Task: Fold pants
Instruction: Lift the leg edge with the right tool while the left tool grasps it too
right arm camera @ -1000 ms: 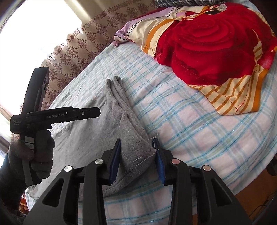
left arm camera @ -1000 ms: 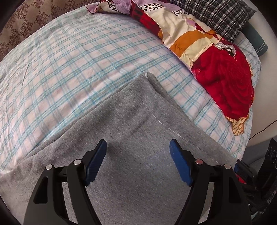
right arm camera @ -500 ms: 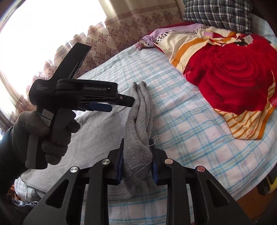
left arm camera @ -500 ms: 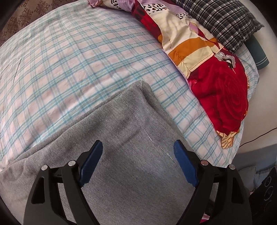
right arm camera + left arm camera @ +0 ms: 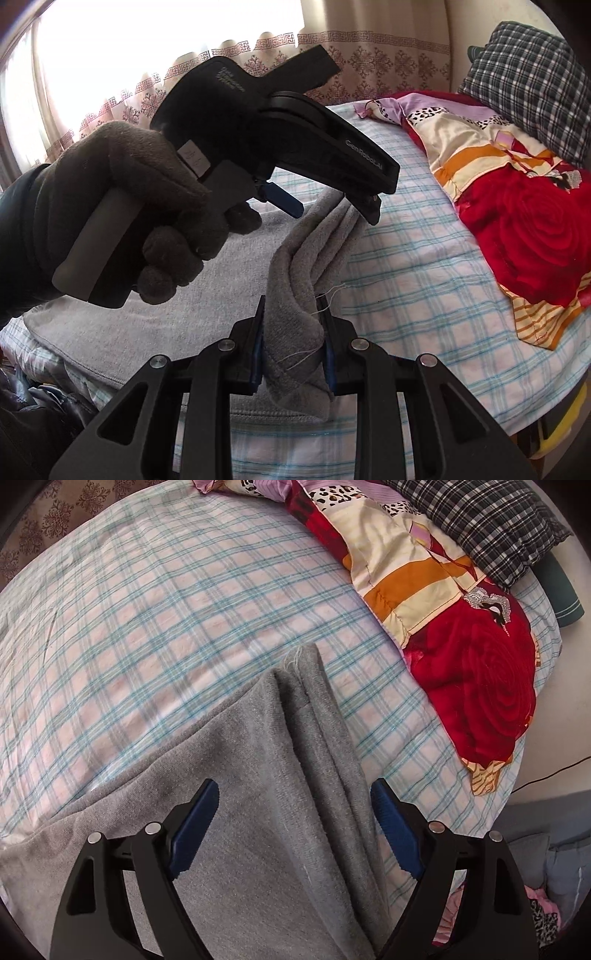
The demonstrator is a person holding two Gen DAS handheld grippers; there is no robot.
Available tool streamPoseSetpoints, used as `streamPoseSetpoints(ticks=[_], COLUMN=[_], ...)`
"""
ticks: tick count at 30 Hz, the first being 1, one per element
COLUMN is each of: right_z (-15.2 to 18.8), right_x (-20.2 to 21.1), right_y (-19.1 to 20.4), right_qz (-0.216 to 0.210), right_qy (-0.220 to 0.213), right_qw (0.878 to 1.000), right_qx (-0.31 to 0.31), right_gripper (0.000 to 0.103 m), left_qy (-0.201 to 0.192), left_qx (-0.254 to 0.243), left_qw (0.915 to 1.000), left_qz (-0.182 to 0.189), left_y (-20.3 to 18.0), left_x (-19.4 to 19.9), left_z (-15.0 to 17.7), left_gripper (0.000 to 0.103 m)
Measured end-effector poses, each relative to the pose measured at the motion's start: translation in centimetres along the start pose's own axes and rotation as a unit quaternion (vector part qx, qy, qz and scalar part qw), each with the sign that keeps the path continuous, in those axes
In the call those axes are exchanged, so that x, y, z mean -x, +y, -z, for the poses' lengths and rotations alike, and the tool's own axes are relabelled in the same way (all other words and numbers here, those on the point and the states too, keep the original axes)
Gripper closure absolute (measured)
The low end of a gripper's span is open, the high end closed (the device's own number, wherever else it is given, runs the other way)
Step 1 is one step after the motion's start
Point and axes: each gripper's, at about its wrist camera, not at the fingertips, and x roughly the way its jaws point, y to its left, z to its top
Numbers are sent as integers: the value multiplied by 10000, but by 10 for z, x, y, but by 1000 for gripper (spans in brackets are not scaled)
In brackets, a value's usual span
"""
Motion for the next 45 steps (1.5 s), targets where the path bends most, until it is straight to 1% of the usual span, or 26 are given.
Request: streamPoseSetpoints(ticks=[2, 3, 5, 6, 7, 8, 11, 15, 21, 25, 29, 34, 38, 40, 45], right_z=[0, 0, -1, -1, -1, -2, -5, -8, -11, -11, -10, -9, -8, -4, 3], right_x=[1, 2, 2, 2, 3, 4, 9, 13, 12, 8, -4, -23, -40, -45, -62], right_y=[8, 12, 17, 18, 20, 22, 28, 41, 72, 100, 128, 165, 190, 199, 220], right_qz=[-3, 0, -58, -88, -123, -170, -334, -594, -993, -1247, -1536, -1815, -1885, -1903, -1908], right_qy=[-7, -6, 20, 27, 34, 31, 2, 12, 128, 224, 386, 652, 847, 968, 1239], right_qw=[9999, 9998, 9998, 9998, 9998, 9997, 9994, 9981, 9942, 9902, 9844, 9764, 9713, 9695, 9648], right_qx=[126, 177, 187, 179, 169, 153, 130, 182, 404, 594, 766, 972, 1180, 1204, 1317], right_gripper=[79, 79, 79, 79, 79, 79, 79, 79, 79, 79, 79, 79, 79, 78, 78], left_qy=[117, 139, 154, 130, 93, 34, -155, -389, -684, -811, -912, -1013, -1101, -1137, -1113], left_qx=[126, 189, 245, 257, 270, 278, 361, 631, 1013, 1281, 1513, 1694, 1803, 1846, 1988], left_qw=[9998, 9997, 9994, 9994, 9994, 9993, 9988, 9963, 9914, 9869, 9828, 9796, 9766, 9756, 9733], left_qz=[52, 81, 178, 208, 215, 235, 303, 435, 460, 557, 538, 377, 391, 338, 266], left_y=[8, 13, 19, 21, 24, 26, 37, 61, 100, 130, 161, 198, 224, 235, 261], left_x=[-1, 0, 4, 8, 13, 19, 38, 62, 88, 99, 107, 113, 114, 113, 105], left_z=[3, 5, 9, 11, 14, 16, 24, 41, 75, 99, 121, 146, 165, 174, 192], left_gripper=[35, 39, 59, 65, 74, 78, 81, 82, 83, 83, 83, 83, 83, 83, 83])
